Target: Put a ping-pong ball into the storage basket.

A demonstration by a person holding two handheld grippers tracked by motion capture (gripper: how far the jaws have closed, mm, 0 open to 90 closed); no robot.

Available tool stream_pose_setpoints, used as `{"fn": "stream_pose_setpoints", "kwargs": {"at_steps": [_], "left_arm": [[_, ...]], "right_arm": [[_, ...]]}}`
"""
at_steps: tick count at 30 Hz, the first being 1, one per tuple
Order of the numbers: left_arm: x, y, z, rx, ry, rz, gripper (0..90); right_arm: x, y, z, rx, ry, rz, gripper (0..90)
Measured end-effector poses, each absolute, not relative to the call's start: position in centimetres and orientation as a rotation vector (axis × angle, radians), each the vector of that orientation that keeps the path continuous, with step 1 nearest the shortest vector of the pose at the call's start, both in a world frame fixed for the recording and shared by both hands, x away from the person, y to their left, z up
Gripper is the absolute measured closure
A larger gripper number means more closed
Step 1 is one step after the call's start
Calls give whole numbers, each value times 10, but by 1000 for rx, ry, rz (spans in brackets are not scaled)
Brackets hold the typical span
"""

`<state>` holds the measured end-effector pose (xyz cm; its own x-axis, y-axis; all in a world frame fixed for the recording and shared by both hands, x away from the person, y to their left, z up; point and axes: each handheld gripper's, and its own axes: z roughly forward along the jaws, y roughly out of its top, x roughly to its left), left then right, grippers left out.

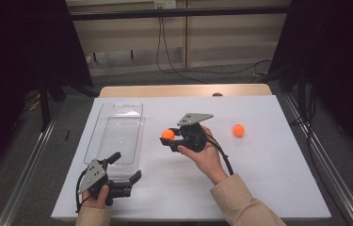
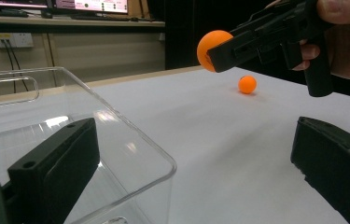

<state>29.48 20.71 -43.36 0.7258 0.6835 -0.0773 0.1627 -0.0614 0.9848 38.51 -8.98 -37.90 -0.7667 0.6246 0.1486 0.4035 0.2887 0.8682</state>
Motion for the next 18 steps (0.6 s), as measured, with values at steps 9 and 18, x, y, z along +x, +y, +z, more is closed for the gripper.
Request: {"fn": "stream_pose_setpoints", "kwargs": {"at_steps": [9,18], "left_arm": [[295,207,-433,1606,697,491,10],[295,207,-434,1604,701,487,10]], "right_arm": [[386,-86,-376,936,2341,1474,511],[390,-85,-376,942,2345,1467,511]]}}
